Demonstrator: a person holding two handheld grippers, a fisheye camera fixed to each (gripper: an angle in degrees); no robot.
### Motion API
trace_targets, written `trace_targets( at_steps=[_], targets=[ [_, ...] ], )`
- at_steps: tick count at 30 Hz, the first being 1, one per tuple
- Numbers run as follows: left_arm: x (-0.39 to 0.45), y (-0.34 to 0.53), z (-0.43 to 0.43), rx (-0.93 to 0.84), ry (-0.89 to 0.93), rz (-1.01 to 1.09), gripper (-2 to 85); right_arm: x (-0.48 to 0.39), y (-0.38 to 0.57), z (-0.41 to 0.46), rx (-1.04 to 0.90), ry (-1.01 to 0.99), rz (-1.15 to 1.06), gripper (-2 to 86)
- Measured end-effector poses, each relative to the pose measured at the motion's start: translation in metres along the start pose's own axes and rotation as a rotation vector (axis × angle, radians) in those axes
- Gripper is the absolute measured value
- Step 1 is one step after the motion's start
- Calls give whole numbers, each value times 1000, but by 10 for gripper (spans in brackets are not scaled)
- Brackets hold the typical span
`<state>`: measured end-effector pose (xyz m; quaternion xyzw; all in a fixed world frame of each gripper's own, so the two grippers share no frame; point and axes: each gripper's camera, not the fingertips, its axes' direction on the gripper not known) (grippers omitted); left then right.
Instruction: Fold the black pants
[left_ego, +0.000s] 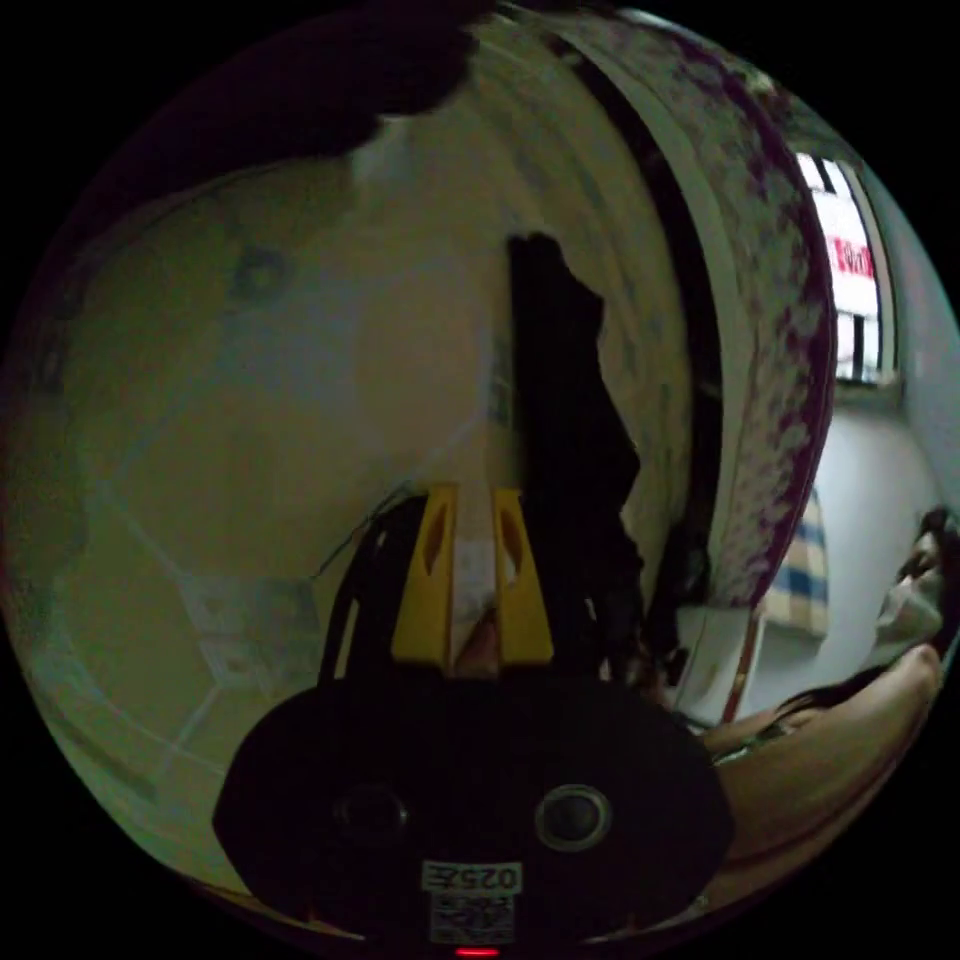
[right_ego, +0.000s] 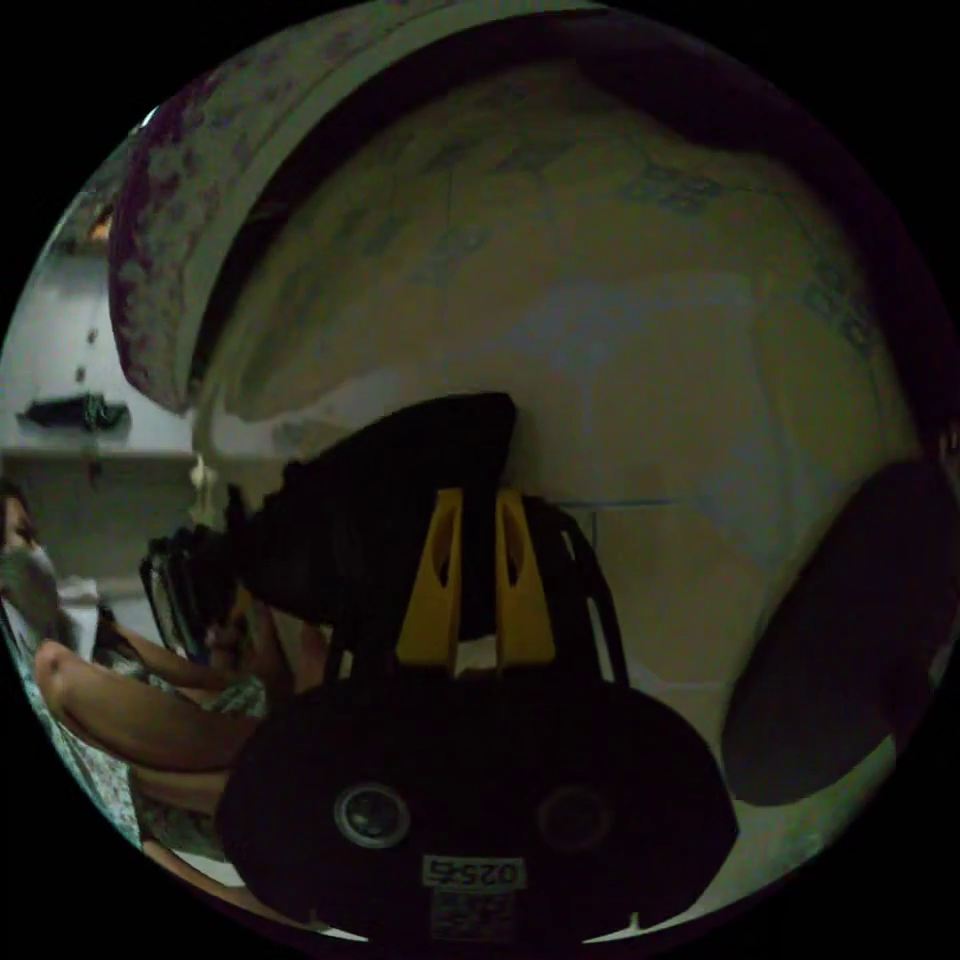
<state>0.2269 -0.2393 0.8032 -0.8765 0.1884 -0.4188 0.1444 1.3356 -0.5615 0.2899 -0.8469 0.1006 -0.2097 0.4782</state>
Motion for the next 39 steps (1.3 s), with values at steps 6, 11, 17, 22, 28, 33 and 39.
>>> trace_targets(
  at_steps=[6,11,17,22,28,33,39],
  targets=[
    [28,-28,-38,120,-27,149,73,-9,-9,-7,72,89,9,76],
    [49,-114,23,-12,-12,187,78,-13,-13,0,76,92,74,118],
    [80,-159,62,1,-95,236,12,-44,-3,25,129,100,41,188],
    [134,-155,77,140,-129,420,-15,-74,-24,86,14,412,35,145],
    [130,-130,10,424,-238,331,-14,-90,-29,108,31,291,-11,100],
    [53,-136,62,274,-342,167,5,-63,-20,128,111,8,142,93],
    [9,-117,77,338,-52,-86,21,-147,6,133,385,-160,-127,29]
  ],
)
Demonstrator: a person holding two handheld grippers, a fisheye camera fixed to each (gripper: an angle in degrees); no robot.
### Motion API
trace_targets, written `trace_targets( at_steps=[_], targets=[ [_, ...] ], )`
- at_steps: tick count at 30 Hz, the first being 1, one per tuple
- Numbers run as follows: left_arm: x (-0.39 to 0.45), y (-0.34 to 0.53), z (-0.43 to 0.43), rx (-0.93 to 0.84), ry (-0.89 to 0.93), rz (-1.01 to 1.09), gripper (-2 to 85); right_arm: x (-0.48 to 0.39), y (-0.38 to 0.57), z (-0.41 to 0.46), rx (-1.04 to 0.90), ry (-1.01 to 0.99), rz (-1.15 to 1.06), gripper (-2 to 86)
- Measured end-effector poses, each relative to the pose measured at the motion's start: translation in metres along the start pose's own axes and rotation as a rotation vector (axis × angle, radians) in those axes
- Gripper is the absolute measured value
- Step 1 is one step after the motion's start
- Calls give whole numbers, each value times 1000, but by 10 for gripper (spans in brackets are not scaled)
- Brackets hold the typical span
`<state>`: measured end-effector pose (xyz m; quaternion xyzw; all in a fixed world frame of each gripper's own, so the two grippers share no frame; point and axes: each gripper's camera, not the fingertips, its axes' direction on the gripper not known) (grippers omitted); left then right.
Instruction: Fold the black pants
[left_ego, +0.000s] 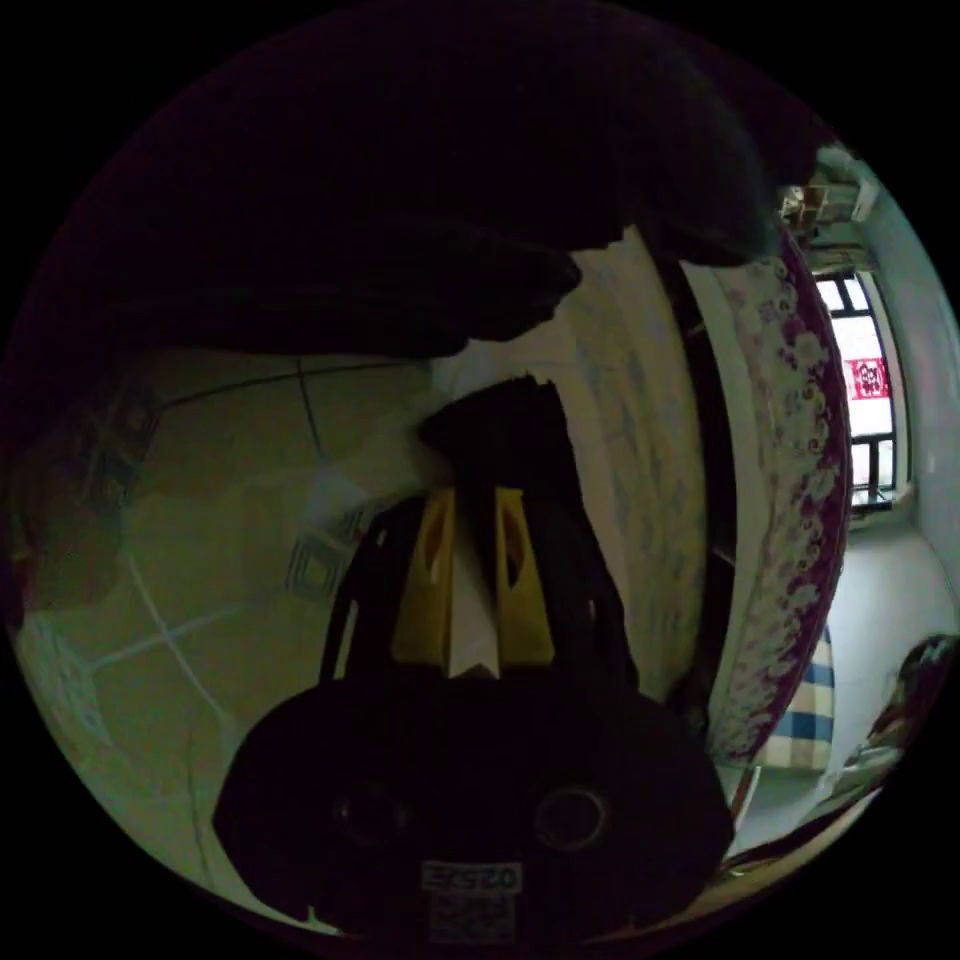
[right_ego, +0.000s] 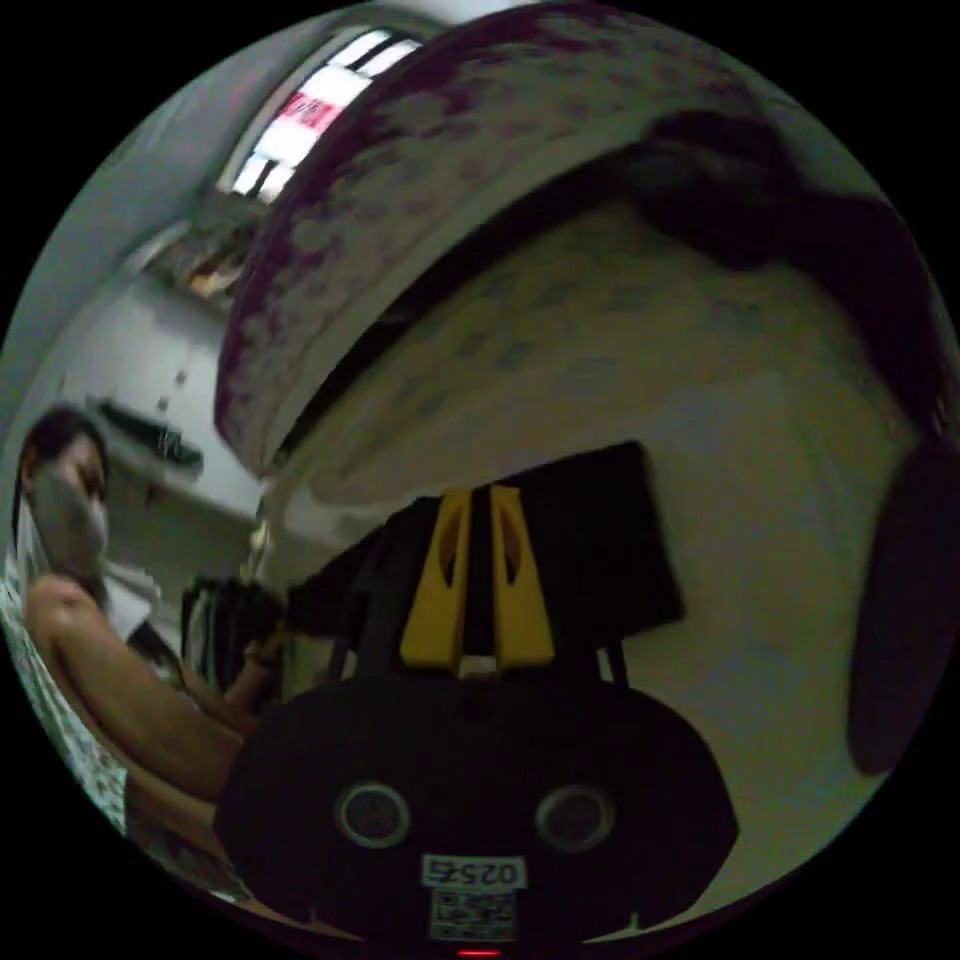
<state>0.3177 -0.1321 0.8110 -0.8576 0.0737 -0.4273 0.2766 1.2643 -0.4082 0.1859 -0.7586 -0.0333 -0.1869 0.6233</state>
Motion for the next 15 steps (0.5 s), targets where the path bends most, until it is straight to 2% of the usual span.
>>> trace_targets(
  at_steps=[3,6,9,11,12,14,15],
  targets=[
    [43,41,2,-10,-44,171,21,-73,8,72,-228,-61,-289,35],
    [125,110,38,-152,-75,602,18,-127,18,155,-452,-175,-530,22],
    [204,185,99,-416,137,1084,3,-169,26,230,-655,-211,-723,-5],
    [234,221,137,-505,183,1245,-6,-188,29,262,-682,-193,-811,-8],
    [249,241,162,-477,134,1373,-7,-195,30,284,-677,-119,-827,-9],
    [259,252,207,-358,-27,1449,-8,-197,32,323,-732,49,-853,-9],
    [262,252,245,-362,-167,1466,-9,-198,27,332,-690,-30,-867,-9]
  ],
)
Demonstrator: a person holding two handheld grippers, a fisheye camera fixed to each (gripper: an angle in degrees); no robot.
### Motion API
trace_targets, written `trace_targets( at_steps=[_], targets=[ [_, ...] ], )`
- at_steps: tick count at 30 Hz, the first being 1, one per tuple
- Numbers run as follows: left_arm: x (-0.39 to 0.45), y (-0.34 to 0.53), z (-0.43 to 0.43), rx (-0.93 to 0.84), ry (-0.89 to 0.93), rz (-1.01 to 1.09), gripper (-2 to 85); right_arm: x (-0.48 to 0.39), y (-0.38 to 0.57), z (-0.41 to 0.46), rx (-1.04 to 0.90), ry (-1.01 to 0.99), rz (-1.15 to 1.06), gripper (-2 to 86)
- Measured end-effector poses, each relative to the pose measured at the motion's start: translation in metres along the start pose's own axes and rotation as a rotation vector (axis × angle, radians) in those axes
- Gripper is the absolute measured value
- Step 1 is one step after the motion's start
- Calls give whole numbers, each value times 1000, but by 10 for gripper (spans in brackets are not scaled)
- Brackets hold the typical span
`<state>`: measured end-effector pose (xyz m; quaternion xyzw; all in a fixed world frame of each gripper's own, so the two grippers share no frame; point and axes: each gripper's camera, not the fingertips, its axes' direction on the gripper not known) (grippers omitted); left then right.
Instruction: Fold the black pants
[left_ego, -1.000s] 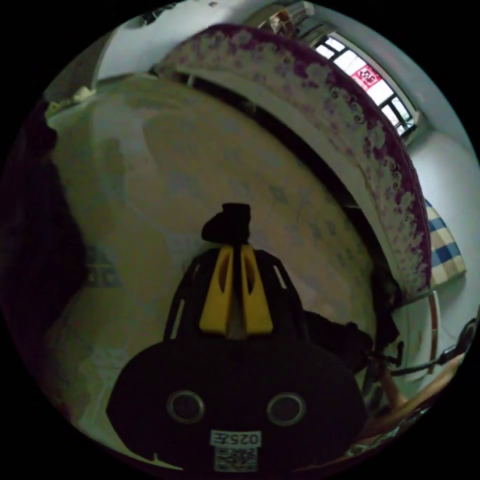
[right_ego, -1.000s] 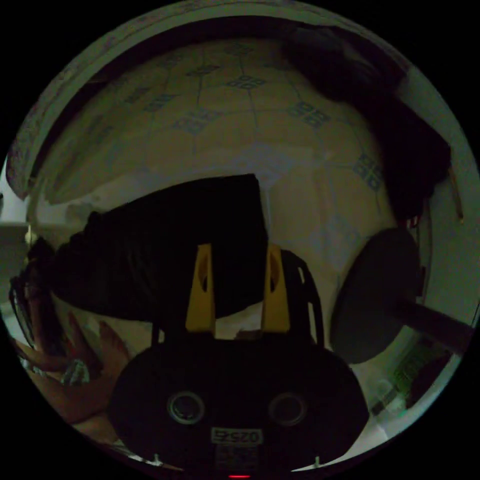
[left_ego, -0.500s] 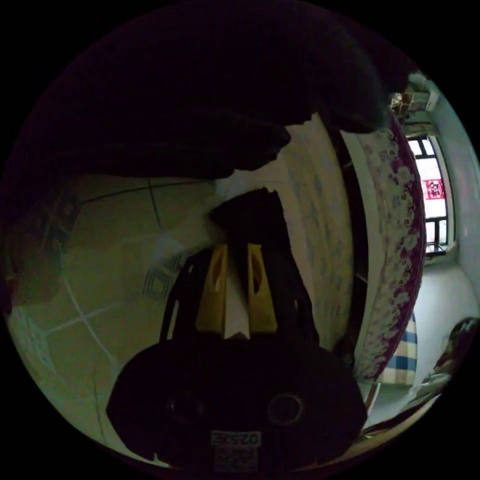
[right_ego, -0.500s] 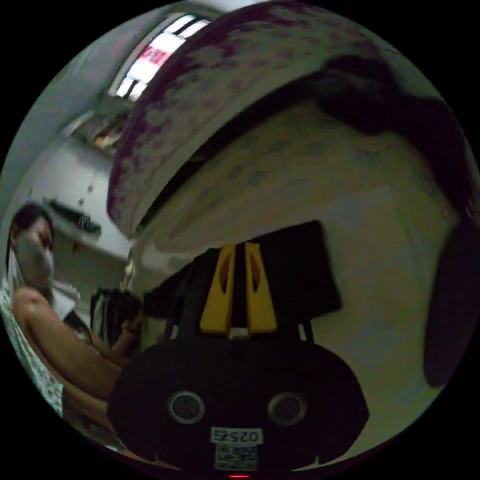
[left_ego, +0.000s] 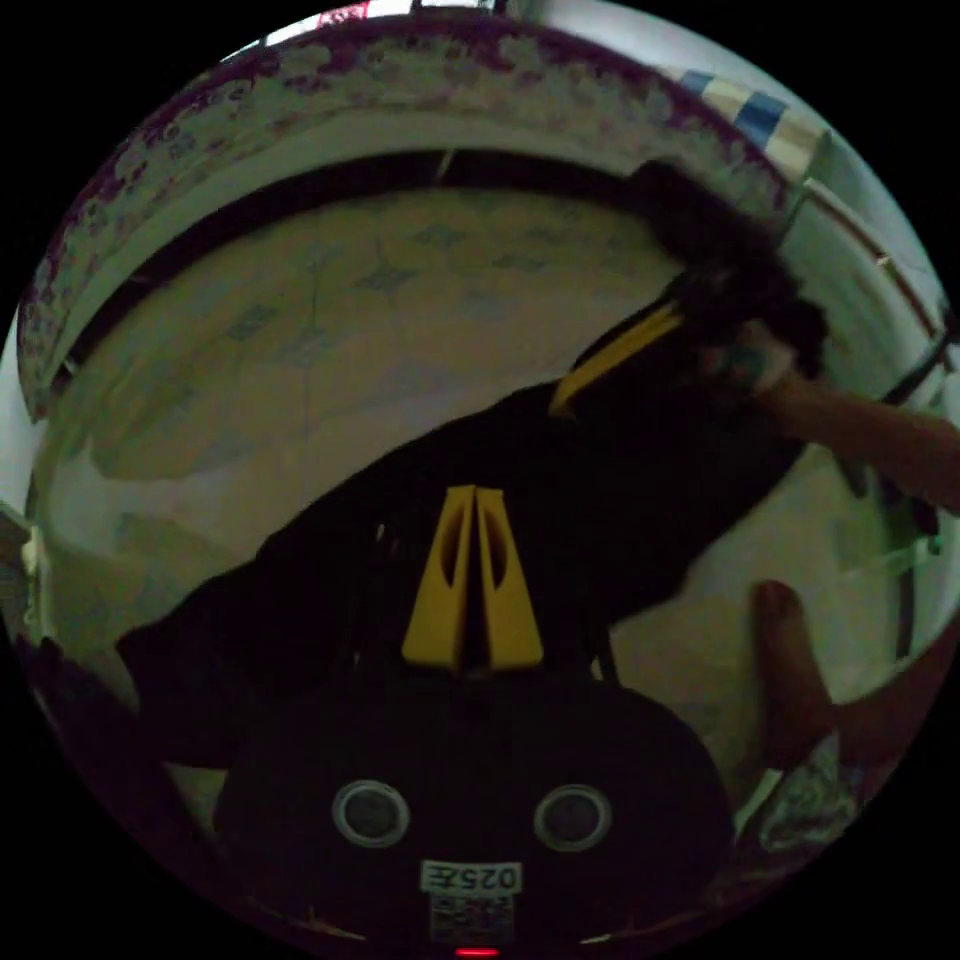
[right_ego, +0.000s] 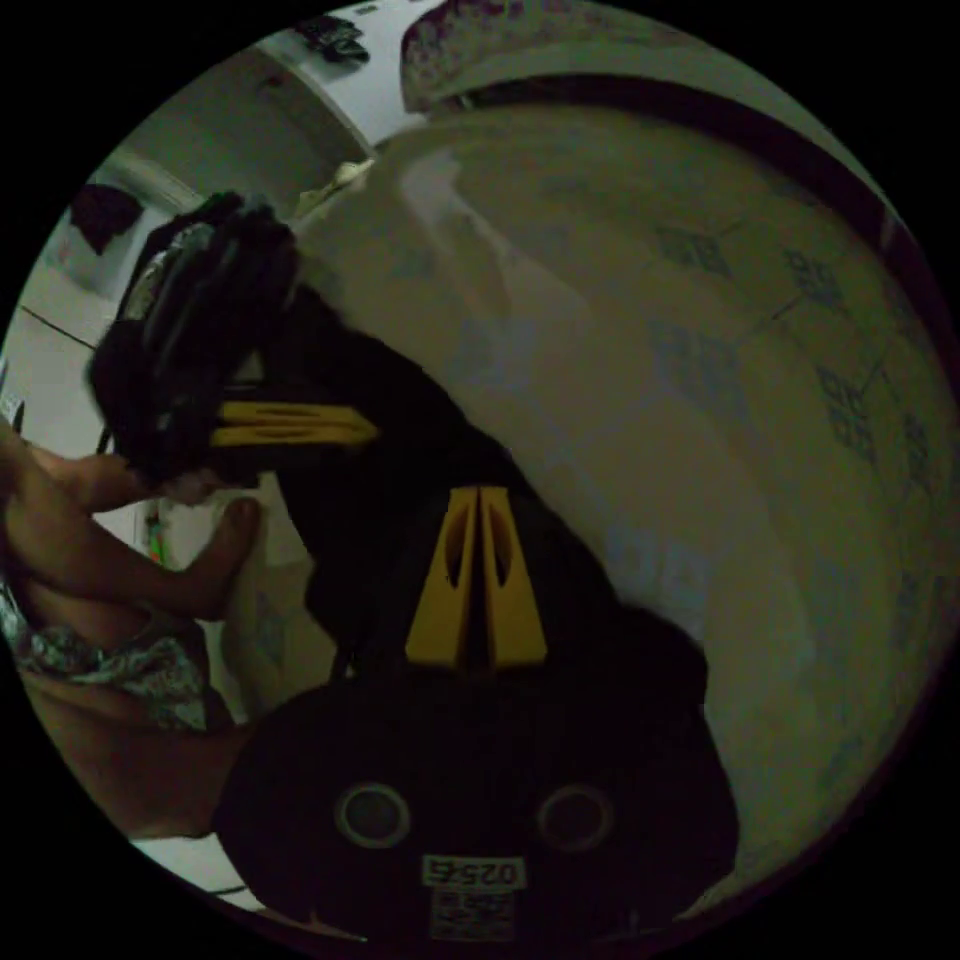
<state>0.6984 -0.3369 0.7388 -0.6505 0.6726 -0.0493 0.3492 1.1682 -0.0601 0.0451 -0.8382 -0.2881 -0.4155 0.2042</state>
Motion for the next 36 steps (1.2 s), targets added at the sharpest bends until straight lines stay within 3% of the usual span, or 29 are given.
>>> trace_targets(
  at_steps=[2,5,7,9,11,12,13,14,16,19,23,27,30,36],
  targets=[
    [-16,-13,19,69,48,-21,-9,13,-7,0,8,-37,72,-10],
    [-48,-36,38,44,22,-176,-9,9,6,-27,183,-37,98,-9],
    [-58,-45,51,145,259,-81,-9,-11,26,-45,306,-97,48,-9],
    [-51,-54,76,148,491,74,-9,-26,36,-42,305,-133,36,-9],
    [-35,-63,118,41,419,147,-8,-39,42,-24,221,-135,10,-8],
    [-25,-67,154,-52,192,178,-8,-43,46,-2,74,-101,4,-8],
    [-24,-64,163,78,174,256,-8,-44,53,17,-58,-56,-2,-5],
    [-28,-67,172,50,155,225,-7,-44,60,12,34,-87,-7,-4],
    [-46,-87,188,-32,282,177,-5,-34,72,10,42,-140,61,14],
    [-48,-93,182,25,211,355,21,-31,79,-9,162,-185,75,83],
    [-58,-104,195,-117,190,525,53,-25,57,-32,186,-132,-40,131],
    [-78,-108,220,-265,120,693,69,4,16,-34,-18,17,-146,112],
    [-99,-101,244,-415,175,682,61,30,19,-32,-140,88,-149,112],
    [-106,-90,274,-324,206,662,8,78,80,-58,-176,282,74,93]
  ],
)
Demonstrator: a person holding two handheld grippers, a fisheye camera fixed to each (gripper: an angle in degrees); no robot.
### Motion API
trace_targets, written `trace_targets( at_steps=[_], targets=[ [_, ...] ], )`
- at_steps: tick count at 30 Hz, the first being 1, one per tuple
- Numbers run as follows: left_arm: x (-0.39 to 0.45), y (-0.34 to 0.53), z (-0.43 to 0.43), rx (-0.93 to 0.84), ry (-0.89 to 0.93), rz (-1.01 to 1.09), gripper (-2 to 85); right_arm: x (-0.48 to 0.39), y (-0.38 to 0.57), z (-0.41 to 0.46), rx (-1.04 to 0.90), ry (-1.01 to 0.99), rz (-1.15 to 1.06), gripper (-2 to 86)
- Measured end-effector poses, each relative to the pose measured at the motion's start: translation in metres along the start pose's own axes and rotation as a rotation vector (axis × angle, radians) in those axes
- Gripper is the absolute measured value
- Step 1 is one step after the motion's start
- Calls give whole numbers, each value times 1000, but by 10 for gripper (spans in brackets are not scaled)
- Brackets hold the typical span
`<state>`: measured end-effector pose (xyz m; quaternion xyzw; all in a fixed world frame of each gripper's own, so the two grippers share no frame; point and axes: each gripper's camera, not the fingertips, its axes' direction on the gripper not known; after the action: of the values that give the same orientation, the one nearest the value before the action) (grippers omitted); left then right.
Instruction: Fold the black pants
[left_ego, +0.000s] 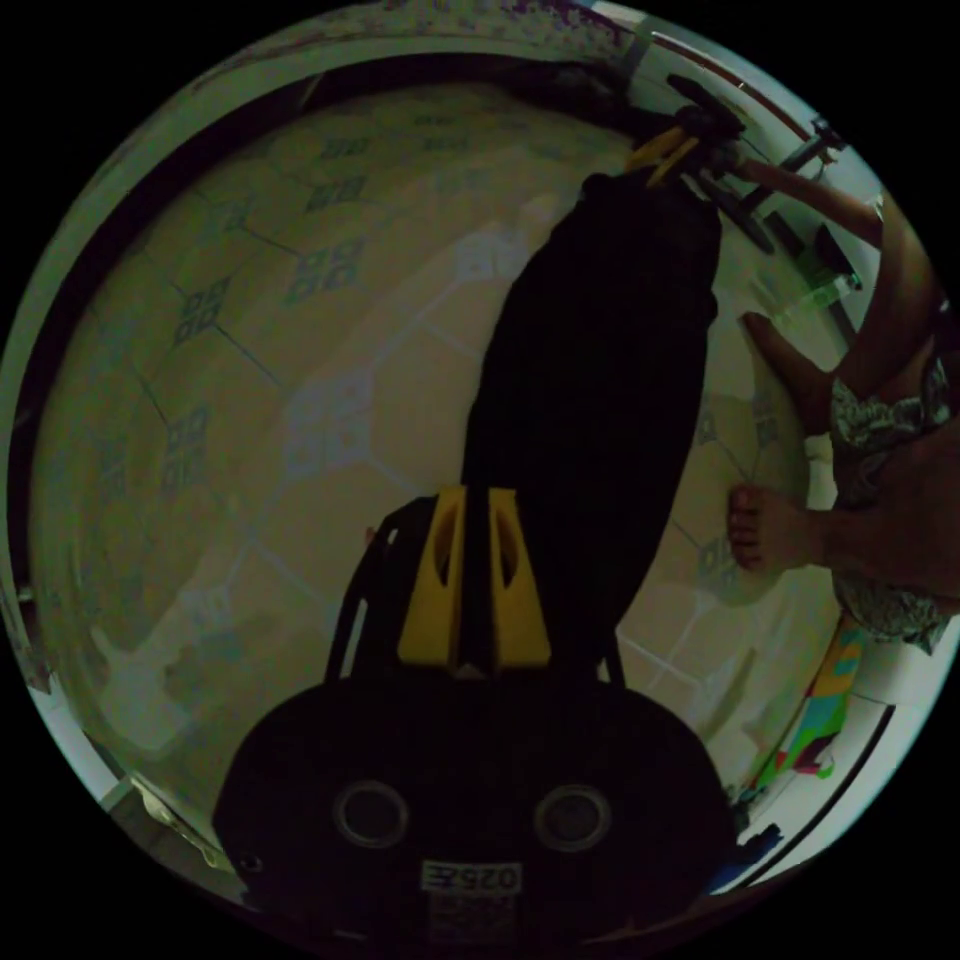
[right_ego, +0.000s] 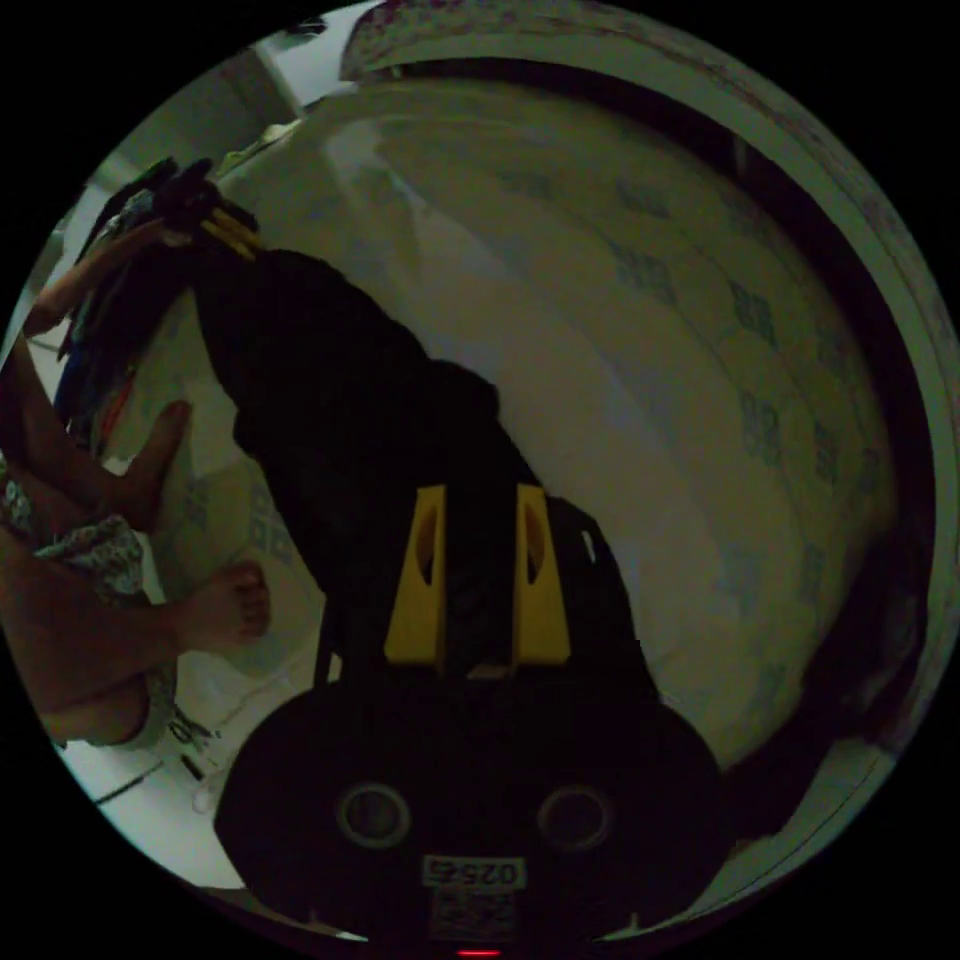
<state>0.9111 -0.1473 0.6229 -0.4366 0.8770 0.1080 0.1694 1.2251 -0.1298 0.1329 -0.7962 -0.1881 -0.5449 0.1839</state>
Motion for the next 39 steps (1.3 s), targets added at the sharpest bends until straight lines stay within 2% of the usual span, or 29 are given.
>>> trace_targets(
  at_steps=[3,4,6,9,12,14,16,17,19,22,25,28,30,32,36,39],
  targets=[
    [1,-5,8,-7,4,-53,-11,20,19,22,-100,44,82,32],
    [3,-7,9,-16,-6,-62,-13,25,24,16,-3,73,91,12],
    [2,-8,7,-37,-15,-81,-15,39,23,20,-42,108,118,-2],
    [-21,3,2,3,71,-224,-14,78,32,16,32,-21,236,-6],
    [-29,12,22,-26,94,-281,-2,122,50,25,134,-278,274,0],
    [-26,13,19,-53,82,-279,10,143,65,36,110,-310,300,10],
    [-17,14,0,-88,19,-325,2,158,95,29,164,-268,359,46],
    [-13,16,-9,-60,-7,-349,-1,160,103,26,187,-258,367,52],
    [17,15,-44,150,-92,-460,-3,167,138,15,264,-213,468,105],
    [90,-20,-47,328,13,-336,31,180,183,19,287,-207,690,155],
    [172,-73,-5,235,144,-190,54,193,231,37,323,-243,923,162],
    [235,-99,25,156,121,-55,56,209,264,59,386,-353,1033,158],
    [253,-103,29,113,49,-42,49,219,272,69,393,-367,1043,147],
    [256,-100,24,99,53,-47,38,231,274,77,383,-383,1033,131],
    [256,-82,20,78,156,-25,8,251,259,95,286,-385,922,42],
    [253,-70,11,111,252,-104,-12,262,249,99,228,-381,876,23]
  ],
)
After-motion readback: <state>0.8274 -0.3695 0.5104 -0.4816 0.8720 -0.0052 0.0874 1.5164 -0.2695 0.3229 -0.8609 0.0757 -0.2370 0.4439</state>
